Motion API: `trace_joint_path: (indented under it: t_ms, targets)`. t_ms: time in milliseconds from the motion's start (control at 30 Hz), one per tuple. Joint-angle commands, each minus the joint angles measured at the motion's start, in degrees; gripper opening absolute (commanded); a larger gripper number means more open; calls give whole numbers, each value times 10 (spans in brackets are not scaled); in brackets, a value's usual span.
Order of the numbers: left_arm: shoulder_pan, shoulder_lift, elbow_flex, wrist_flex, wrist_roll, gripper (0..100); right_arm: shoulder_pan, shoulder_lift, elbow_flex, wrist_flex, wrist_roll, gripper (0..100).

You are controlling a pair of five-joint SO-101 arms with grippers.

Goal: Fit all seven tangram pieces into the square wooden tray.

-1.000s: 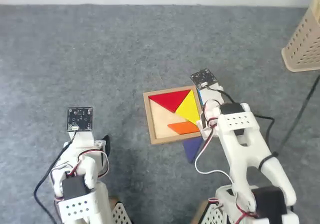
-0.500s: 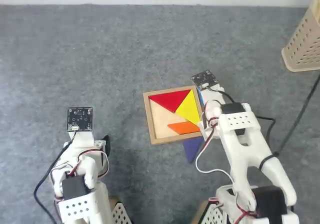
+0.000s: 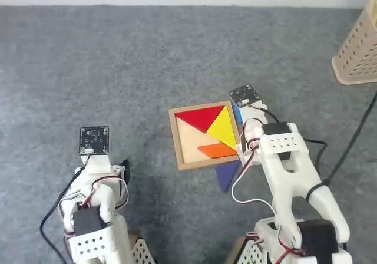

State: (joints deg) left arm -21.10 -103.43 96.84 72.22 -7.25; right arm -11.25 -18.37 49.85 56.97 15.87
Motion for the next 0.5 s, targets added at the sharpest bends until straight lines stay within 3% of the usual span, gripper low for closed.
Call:
trace_joint_path:
  t_ms: [0, 267, 467]
  targets:
    - [-3, -9, -2, 2, 5, 225, 6, -3, -3, -5, 4, 11]
    - [-3, -9, -2, 2, 5, 225, 48, -95, -27, 42, 8, 5]
    - [-3, -9, -2, 2, 5, 225, 9, -170, -104, 62, 8, 5]
